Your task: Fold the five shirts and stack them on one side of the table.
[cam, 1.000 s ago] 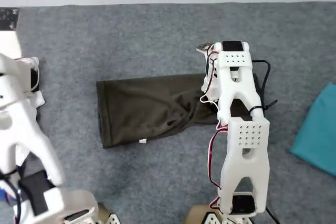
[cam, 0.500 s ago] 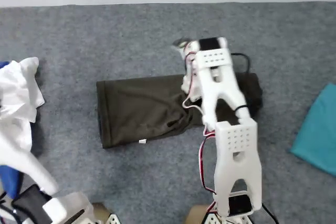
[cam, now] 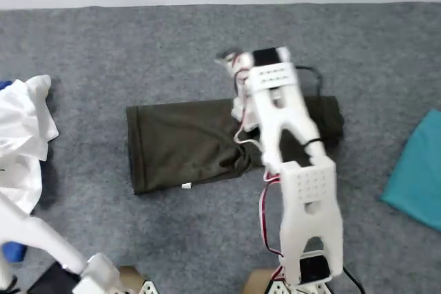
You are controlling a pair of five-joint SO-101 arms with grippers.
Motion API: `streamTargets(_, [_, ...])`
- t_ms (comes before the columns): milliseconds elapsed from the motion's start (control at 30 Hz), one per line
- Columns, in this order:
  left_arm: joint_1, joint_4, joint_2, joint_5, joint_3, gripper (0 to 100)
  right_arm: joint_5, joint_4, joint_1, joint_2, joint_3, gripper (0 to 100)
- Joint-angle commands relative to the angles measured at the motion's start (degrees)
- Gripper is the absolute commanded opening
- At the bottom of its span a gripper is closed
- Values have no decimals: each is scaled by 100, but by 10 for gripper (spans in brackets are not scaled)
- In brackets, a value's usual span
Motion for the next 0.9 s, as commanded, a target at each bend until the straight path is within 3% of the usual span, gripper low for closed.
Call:
streamTargets(0, [-35, 105, -527, -44, 180, 44, 44, 224, 716, -602, -97, 14])
streamTargets(233, [-35, 105, -1213, -44, 585, 44, 97, 215, 2105, -22, -53, 14])
streamTargets(433, [-35, 105, -1785, -53, 919, 44, 536, 224, 2677, 1024, -53, 14])
streamTargets(567, [-35, 105, -2119, -220, 1209, 44, 536, 233, 3020, 760, -53, 13])
streamTargets(700, [-35, 105, -2400, -352, 1560, 44, 536, 233, 3055, -22, -53, 13])
streamTargets(867, [-35, 105, -2699, -360, 1815, 44, 501, 233, 2396, -725, -53, 13])
